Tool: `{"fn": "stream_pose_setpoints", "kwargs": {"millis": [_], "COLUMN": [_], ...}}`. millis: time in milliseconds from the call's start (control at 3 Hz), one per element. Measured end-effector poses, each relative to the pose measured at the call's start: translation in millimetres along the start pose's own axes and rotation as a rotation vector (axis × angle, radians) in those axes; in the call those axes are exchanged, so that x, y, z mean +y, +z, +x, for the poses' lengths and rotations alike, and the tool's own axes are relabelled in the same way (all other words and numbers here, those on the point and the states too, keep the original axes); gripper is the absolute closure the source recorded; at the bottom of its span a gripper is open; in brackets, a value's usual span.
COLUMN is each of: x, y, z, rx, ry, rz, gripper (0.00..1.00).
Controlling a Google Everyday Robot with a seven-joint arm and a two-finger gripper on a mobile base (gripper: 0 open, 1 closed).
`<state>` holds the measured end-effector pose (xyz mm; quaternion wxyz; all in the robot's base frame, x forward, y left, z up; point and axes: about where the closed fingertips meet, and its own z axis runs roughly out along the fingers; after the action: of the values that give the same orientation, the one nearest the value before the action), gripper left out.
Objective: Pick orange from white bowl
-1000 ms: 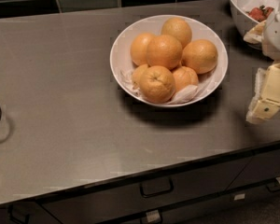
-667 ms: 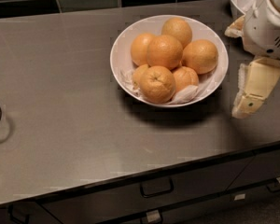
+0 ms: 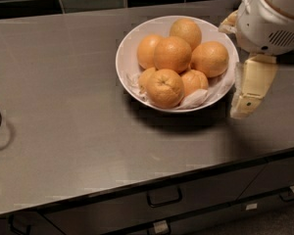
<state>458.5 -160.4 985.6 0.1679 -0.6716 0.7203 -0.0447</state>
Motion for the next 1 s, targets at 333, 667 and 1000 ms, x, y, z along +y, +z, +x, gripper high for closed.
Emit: {"fn": "stream_pose_setpoints", "kwargs": {"millis": [333, 667, 1000], "x": [-19.6, -41.4, -59.7], "y": [1.8, -0.7, -3.3], "z": [-15.3, -23.6, -39.9], "rx": [0.017, 0.037, -0.006], "ry": [-0.086, -0.131, -0.264], "rz": [0.030, 0.075, 0.064], "gripper": [0.00, 0.00, 0.00]}}
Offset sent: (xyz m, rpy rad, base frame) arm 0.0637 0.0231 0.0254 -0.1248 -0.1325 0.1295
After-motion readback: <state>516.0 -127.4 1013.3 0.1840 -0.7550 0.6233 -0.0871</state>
